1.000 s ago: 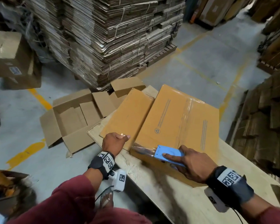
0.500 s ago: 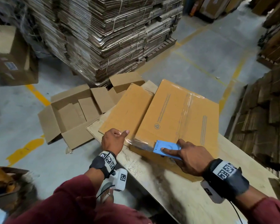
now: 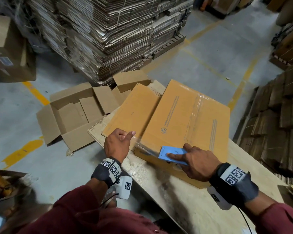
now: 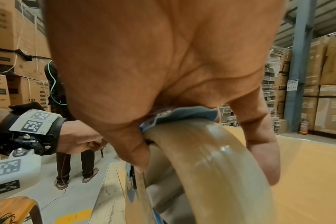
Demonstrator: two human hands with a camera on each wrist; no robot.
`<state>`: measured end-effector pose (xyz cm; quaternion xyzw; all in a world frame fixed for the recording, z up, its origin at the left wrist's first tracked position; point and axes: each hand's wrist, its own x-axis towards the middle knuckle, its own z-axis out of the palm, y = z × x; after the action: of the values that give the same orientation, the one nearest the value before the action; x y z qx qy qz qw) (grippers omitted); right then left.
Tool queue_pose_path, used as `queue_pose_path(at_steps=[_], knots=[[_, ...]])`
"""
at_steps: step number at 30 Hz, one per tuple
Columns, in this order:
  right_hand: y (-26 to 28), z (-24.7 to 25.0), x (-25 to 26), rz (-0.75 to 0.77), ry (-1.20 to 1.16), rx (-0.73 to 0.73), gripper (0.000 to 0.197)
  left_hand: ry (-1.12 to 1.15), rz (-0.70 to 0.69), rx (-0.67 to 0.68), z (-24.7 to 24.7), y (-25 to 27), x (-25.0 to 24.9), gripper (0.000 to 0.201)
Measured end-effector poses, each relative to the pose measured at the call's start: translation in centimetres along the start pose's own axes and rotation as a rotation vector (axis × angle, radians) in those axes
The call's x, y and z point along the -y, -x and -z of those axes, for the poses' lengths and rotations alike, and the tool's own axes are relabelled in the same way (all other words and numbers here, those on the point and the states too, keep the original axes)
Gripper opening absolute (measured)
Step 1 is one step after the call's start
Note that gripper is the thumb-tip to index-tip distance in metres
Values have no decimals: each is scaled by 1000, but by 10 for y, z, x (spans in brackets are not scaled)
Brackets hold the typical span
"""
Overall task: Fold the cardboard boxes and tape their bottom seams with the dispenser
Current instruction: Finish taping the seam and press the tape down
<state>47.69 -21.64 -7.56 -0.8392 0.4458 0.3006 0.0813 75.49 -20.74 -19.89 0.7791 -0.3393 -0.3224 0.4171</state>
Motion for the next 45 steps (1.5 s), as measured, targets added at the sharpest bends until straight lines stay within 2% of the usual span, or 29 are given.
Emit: queue_pose_path(at_steps=[9,11,15,18,21,23,24,27,28,30,32,35,37,38,40,42,45], knots=[[-9,6,4,9,1,17,56,-79,102,109,-16,-15,19,43],[-9,7,4,7,-2,23,56,-56,183,180,-24,-20,26,43],[-12,9,4,1,-2,43,57,89,432,291,-38,-26,35,52],[-16,11,2,9,-10,44,59,196,646,484,-34,-29,35,57],[-18,12,2,24,-18,55,61,175,706,637,-24,-35,29,48],[-18,13,2,29,-42,62,62,218,747,658,-23,-39,26,48],[-19,14,1,29,-63,64,63,255,758,666,-24,-40,28,55],[-22,15,-3,34,-98,54,62,264,773,744,-24,-36,32,93],[-23,15,-4,34,-97,48,61,254,783,731,-25,-33,35,92],[-24,15,-4,35,-89,37,60,243,791,613,-28,-26,41,80],[-24,14,-3,35,-84,34,60,222,733,517,-30,-22,46,71],[-25,14,-3,36,-98,29,62,168,486,410,-34,-25,43,44],[-25,13,-3,33,-90,20,62,275,321,326,-31,-25,25,33],[-24,12,-3,29,-94,19,63,370,267,334,-27,-22,12,37],[-23,11,-2,21,-105,19,62,469,260,494,-23,-11,-6,72],[-23,11,-1,20,-102,20,62,404,308,673,-23,-2,-8,106],[-24,10,-2,23,-80,13,61,226,363,782,-21,7,7,126]])
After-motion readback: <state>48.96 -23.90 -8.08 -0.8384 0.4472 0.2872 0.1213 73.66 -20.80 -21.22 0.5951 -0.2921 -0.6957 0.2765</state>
